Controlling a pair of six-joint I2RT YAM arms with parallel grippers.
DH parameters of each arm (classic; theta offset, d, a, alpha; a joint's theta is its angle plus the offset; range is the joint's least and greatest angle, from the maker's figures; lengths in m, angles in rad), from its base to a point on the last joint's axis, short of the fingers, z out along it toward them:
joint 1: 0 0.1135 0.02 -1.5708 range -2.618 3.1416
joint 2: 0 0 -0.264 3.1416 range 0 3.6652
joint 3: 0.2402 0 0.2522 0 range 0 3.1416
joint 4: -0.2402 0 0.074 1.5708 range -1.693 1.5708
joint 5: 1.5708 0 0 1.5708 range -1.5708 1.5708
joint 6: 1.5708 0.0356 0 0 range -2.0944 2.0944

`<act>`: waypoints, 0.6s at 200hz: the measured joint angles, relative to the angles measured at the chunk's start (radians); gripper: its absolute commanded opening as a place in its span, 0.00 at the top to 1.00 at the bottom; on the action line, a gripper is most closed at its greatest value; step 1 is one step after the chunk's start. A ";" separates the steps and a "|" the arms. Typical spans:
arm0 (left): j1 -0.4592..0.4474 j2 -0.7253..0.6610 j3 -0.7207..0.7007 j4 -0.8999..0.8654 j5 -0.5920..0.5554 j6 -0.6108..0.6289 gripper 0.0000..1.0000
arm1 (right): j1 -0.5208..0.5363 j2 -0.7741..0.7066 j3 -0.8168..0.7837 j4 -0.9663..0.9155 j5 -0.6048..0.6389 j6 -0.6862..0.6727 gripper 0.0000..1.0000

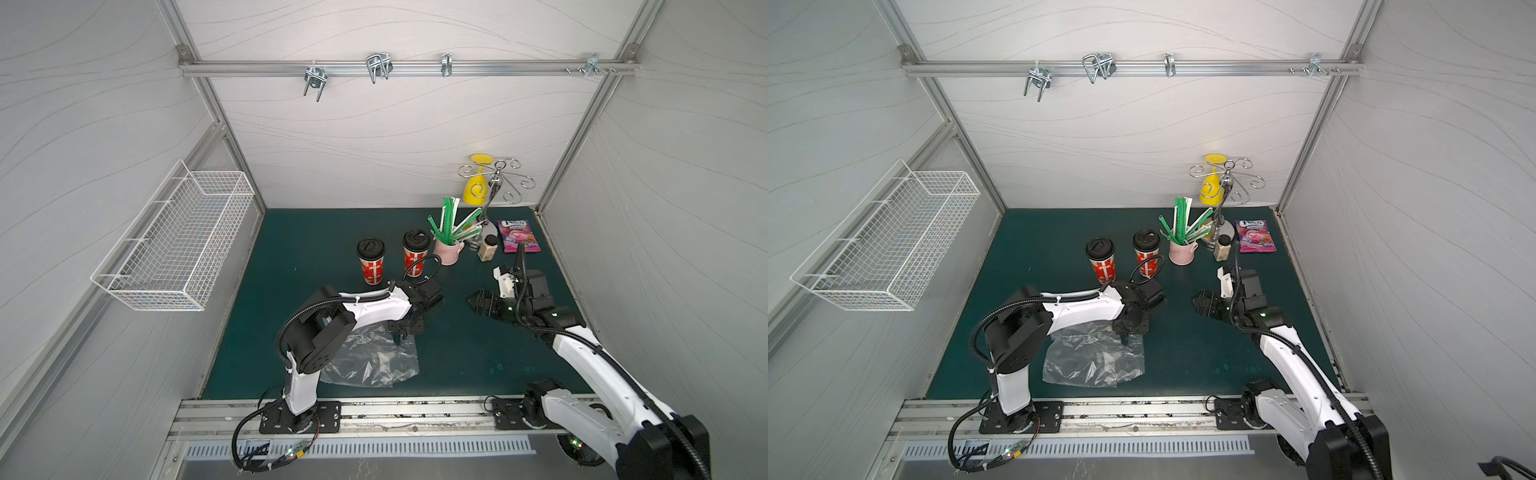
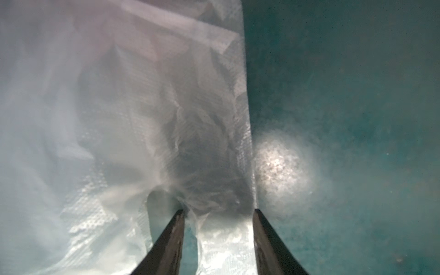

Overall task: Pack milk tea into plastic carrier bags
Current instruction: Adjust the plastic carrier bag at the center of the board.

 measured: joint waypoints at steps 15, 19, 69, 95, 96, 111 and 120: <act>0.000 0.004 0.000 0.000 -0.002 0.004 0.63 | 0.000 0.000 -0.002 0.005 -0.003 0.000 0.10; 0.000 0.006 0.000 0.000 -0.003 0.003 0.64 | 0.000 0.000 -0.002 0.006 -0.005 0.001 0.10; 0.000 0.012 0.002 -0.010 -0.017 0.013 0.85 | 0.000 0.000 -0.003 0.018 -0.018 0.003 0.11; 0.000 0.012 0.002 -0.008 -0.017 0.020 0.95 | -0.001 0.000 -0.003 0.023 -0.022 0.003 0.11; 0.000 0.011 0.002 -0.008 -0.018 0.018 0.95 | -0.001 0.000 -0.003 0.023 -0.022 0.003 0.11; 0.001 0.005 0.002 -0.009 -0.019 0.017 1.00 | -0.002 0.000 -0.006 0.026 -0.023 0.003 0.12; 0.001 -0.005 0.002 -0.010 -0.020 0.018 1.00 | -0.002 0.000 -0.008 0.027 -0.026 0.005 0.12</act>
